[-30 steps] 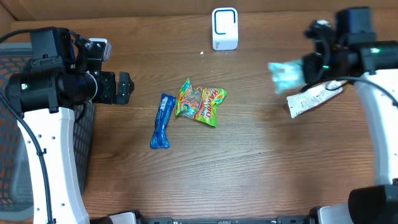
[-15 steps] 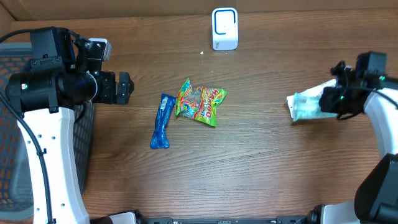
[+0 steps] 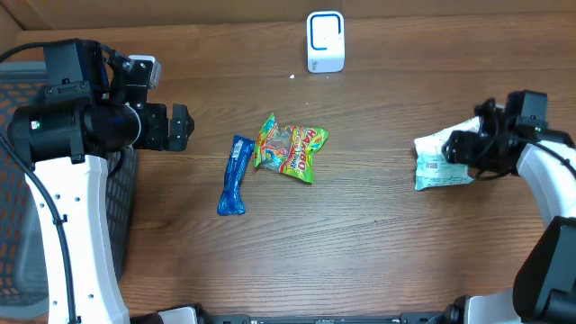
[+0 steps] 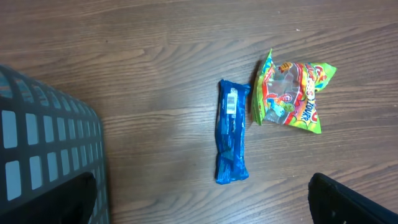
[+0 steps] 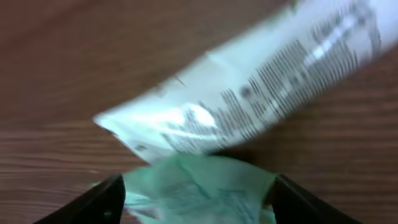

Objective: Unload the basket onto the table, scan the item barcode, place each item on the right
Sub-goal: 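Carry the green pouch right and set it beside the white tube, then reach the right gripper to the Haribo bag and close on it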

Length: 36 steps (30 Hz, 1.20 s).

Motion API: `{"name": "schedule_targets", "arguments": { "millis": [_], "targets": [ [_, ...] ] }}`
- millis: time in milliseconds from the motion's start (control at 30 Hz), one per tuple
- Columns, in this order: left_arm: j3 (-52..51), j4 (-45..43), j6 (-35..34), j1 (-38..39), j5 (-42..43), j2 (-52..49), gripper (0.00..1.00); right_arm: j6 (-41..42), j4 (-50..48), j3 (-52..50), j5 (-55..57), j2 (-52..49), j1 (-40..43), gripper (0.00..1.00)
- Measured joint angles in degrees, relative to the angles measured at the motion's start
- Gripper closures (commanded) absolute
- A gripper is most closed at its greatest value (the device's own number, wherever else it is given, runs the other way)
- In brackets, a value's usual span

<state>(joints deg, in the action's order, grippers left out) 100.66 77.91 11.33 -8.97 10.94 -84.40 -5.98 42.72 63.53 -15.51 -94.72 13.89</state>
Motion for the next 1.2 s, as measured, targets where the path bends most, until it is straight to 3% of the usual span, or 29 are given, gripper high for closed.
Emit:
{"name": "schedule_targets", "arguments": {
  "millis": [33, 200, 367, 533, 567, 733, 900, 1067, 1200],
  "targets": [
    [0.00, 0.02, 0.00, 0.00, 0.00, 0.00, 0.00, 0.24, 0.83, 2.23, -1.77, -0.17, -0.04, 0.00],
    [0.00, 0.02, 0.00, 0.00, 0.02, 0.00, 0.00, 5.55, 0.81, 16.41, -11.96, -0.28, -1.46, 0.00],
    [0.00, 0.02, 0.00, 0.00, 0.02, 0.00, 0.00, 10.82, -1.81, 19.91, -22.40, -0.07, -5.90, 0.00],
    [0.00, 0.04, 0.00, 0.00, 0.02, 0.00, 0.00, 13.55, -4.20, 19.23, -25.42, -1.31, -13.27, 0.21],
    [0.00, 0.00, 0.00, 0.00, 0.02, 0.00, 0.00, 14.47, -4.26, 19.23, -25.09, -1.90, -14.93, 0.25],
    [0.00, 0.00, 0.00, 0.00, 0.02, 0.00, 0.00, 18.67, -5.57, 18.78, -15.43, -7.08, -26.23, 0.20],
    [0.00, 0.02, 0.00, 0.00, 0.02, 0.00, 0.00, 17.57, -5.99, 18.21, -0.59, -8.68, -38.07, 0.20],
    [0.00, 0.04, 0.00, 0.00, 0.02, 0.00, 0.00, 15.93, -6.32, 18.21, 6.03, -8.74, -45.42, 0.21],
    [0.00, 0.02, 0.02, 0.00, 0.02, 0.00, 0.00, 16.98, -7.30, 18.21, 9.62, -9.55, -48.81, 0.27]
  ]
}}
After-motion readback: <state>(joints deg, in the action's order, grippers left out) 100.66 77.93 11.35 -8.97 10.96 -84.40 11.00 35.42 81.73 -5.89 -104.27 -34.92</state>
